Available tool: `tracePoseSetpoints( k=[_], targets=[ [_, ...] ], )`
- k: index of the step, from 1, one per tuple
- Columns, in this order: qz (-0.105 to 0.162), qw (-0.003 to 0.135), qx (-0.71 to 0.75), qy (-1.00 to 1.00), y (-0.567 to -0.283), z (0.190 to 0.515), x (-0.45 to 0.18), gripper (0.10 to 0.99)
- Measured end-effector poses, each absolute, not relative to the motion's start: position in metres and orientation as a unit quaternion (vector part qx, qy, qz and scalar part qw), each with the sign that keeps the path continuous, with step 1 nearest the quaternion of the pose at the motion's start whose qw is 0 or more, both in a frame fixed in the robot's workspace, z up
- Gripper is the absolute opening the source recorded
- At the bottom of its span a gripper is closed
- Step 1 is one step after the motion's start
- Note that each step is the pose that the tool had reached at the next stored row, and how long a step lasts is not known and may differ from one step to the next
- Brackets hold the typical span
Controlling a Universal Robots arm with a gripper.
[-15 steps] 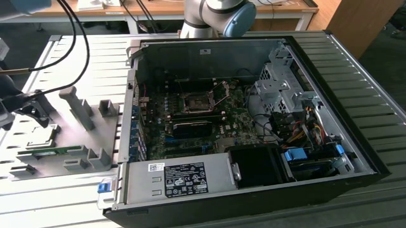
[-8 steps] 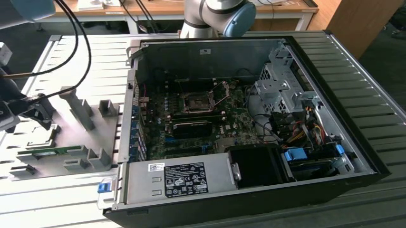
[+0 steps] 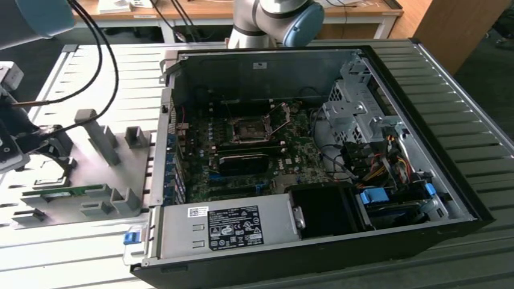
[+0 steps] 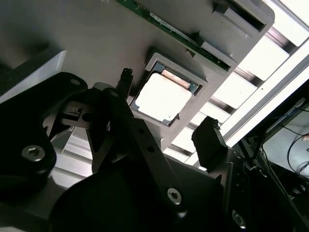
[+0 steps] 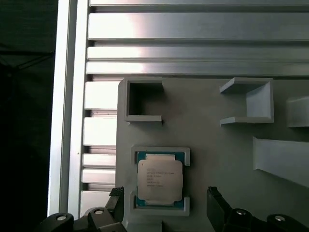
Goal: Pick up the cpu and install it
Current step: 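Pick up the cpu and move it towards the insertion slot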
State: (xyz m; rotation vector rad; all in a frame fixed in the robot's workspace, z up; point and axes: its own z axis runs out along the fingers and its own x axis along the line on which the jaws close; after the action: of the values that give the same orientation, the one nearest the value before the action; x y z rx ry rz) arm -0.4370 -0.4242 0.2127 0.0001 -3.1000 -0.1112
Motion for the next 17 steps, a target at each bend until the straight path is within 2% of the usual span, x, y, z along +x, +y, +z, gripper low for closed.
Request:
tracePoseSetpoints(
  k=[8,10,11,17],
  targets=[
    [-0.036,0.020,0.000,-0.999,-0.420,0.199,-0.438,0.776],
    [-0.036,0.020,0.000,-0.999,-0.420,0.196,-0.438,0.765],
    [-0.036,0.020,0.000,-0.999,-0.419,0.195,-0.438,0.694],
    [-0.036,0.020,0.000,-0.999,-0.419,0.190,-0.441,0.694]
  ],
)
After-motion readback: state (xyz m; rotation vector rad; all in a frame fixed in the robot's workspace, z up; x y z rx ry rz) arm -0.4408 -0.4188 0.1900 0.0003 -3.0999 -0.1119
